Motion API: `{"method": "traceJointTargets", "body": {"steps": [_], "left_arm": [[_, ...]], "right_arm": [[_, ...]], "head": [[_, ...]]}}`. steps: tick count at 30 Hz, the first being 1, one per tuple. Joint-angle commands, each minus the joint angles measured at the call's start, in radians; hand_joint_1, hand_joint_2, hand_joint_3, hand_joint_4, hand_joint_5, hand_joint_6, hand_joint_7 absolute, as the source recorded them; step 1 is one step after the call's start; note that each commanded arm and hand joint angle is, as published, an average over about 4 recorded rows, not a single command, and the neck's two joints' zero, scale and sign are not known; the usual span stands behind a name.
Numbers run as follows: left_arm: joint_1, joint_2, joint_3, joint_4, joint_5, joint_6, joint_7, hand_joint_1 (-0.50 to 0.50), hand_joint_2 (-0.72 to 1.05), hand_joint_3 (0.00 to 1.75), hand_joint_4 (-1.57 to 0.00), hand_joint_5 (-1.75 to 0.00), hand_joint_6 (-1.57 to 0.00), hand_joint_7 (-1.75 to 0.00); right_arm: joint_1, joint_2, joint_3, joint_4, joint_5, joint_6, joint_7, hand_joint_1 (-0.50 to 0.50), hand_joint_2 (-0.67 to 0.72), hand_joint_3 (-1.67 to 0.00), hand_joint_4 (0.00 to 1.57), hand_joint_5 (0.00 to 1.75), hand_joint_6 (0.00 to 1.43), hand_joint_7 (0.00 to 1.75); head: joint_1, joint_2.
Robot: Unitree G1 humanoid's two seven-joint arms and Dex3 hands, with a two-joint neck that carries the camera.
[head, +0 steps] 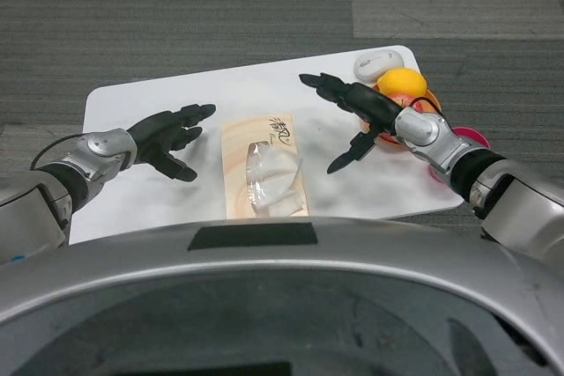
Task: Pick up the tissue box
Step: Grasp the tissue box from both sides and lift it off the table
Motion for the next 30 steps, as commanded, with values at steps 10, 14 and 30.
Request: {"method": "traceJointTargets", "body": {"steps": [10,14,30], "left_arm": [[-0.054,-0.033,-0.024,0.009,0.121,0.002,0.002,0.5,1.05,0.17,0.0,0.0,0.0,0.0],[-0.06,-0.039,-0.04,0.007,0.13,0.002,0.003,0.5,1.05,0.17,0.0,0.0,0.0,0.0],[-0.061,-0.063,-0.049,0.012,0.16,-0.001,0.009,0.5,1.05,0.17,0.0,0.0,0.0,0.0]], "right_arm": [[-0.084,0.051,0.137,0.093,0.007,0.009,-0.004,-0.46,-0.29,-0.32,0.0,0.0,0.0,0.03],[-0.091,0.063,0.157,0.112,0.007,0.016,-0.004,-0.46,-0.29,-0.26,0.0,0.0,0.0,0.05],[-0.179,0.137,0.35,0.256,0.005,0.029,-0.041,-0.44,-0.41,-0.24,0.0,0.0,0.0,0.05]], "head": [[-0.019,-0.016],[-0.022,-0.017],[-0.024,-0.008]]}}
